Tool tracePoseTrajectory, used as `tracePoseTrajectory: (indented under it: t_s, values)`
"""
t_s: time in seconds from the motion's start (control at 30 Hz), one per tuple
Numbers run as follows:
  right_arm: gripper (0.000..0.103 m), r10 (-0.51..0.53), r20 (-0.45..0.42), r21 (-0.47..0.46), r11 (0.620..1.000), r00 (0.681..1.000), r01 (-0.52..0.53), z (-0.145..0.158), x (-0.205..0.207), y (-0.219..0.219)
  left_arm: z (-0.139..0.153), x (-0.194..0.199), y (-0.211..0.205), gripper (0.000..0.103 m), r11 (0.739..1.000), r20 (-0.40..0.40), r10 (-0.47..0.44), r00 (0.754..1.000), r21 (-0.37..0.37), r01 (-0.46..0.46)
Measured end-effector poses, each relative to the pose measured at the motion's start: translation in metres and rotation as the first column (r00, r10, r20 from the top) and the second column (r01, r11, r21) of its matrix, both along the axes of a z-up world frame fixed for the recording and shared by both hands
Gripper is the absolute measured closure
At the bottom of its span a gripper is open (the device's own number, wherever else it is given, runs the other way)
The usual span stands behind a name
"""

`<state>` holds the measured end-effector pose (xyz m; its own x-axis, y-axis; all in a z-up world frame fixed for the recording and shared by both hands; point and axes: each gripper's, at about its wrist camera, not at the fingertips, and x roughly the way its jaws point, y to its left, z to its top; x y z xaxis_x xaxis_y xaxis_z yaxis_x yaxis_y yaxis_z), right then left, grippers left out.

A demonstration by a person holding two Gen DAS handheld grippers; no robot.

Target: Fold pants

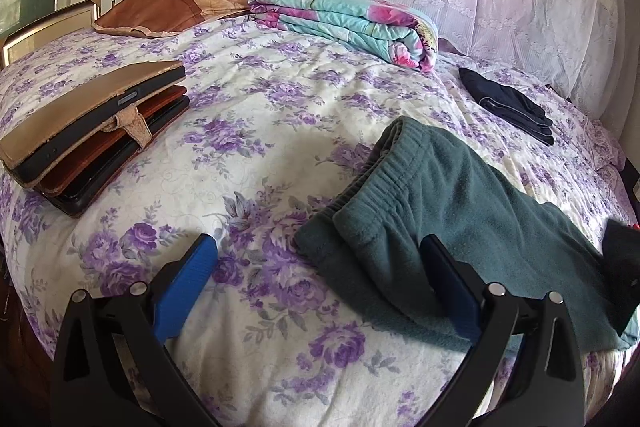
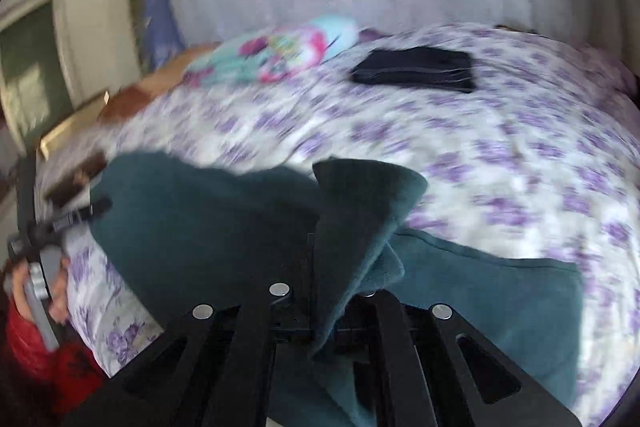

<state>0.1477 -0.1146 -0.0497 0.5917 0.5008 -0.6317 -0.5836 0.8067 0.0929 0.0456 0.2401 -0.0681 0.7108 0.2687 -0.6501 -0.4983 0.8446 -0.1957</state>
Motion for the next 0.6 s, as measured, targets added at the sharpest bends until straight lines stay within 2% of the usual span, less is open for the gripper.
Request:
tracePoseTrajectory:
  t_s: [0.1,0.17,0.2,0.23,0.3,0.4,0.47,0.53,0.6]
  values:
    - [0.098,0.015,0.027,-0.092,0.996,1.0,-0.012,-0.007,-0.006,0.023,0.0,-0.001,0.0,0.005,1.0,0.007,-0.003,1.0,-0.002,0.003]
    - [0.093,0.026,0.019,-0.097,0.995,0.999,-0.024,-0.005,-0.006,0.024,0.0,-0.002,0.001,0.005,1.0,0.012,-0.005,1.0,-0.005,0.005]
    - [0.083,0.041,0.003,-0.099,0.994,0.999,-0.041,-0.005,-0.007,0.025,0.0,-0.002,0.001,0.005,1.0,0.013,-0.005,1.0,-0.006,0.005]
    - [0.059,0.068,-0.017,-0.095,0.993,0.998,-0.069,-0.007,-0.009,0.026,0.0,-0.002,0.001,0.005,1.0,0.014,-0.005,1.0,-0.007,0.005]
    - [0.037,0.129,-0.043,-0.073,0.989,0.991,-0.132,-0.01,-0.019,0.034,0.0,-0.002,0.001,0.005,1.0,0.017,-0.006,1.0,-0.009,0.006]
    - [0.037,0.179,-0.037,-0.04,0.983,0.983,-0.18,-0.004,-0.037,0.032,0.0,-0.002,0.001,0.005,1.0,0.016,-0.005,1.0,-0.008,0.005]
    - [0.037,0.198,-0.053,0.069,0.979,0.979,-0.194,0.007,-0.039,0.018,0.0,-0.002,0.001,0.005,1.0,0.016,-0.005,1.0,-0.008,0.005]
    - [0.036,0.139,-0.035,0.123,0.983,0.99,-0.134,0.018,-0.033,0.005,0.0,-0.002,0.001,0.005,1.0,0.016,-0.004,1.0,-0.008,0.004]
    - [0.035,0.031,0.017,0.056,0.998,0.999,-0.032,0.021,-0.02,0.0,0.0,-0.002,0.001,0.005,1.0,0.016,-0.005,1.0,-0.008,0.005]
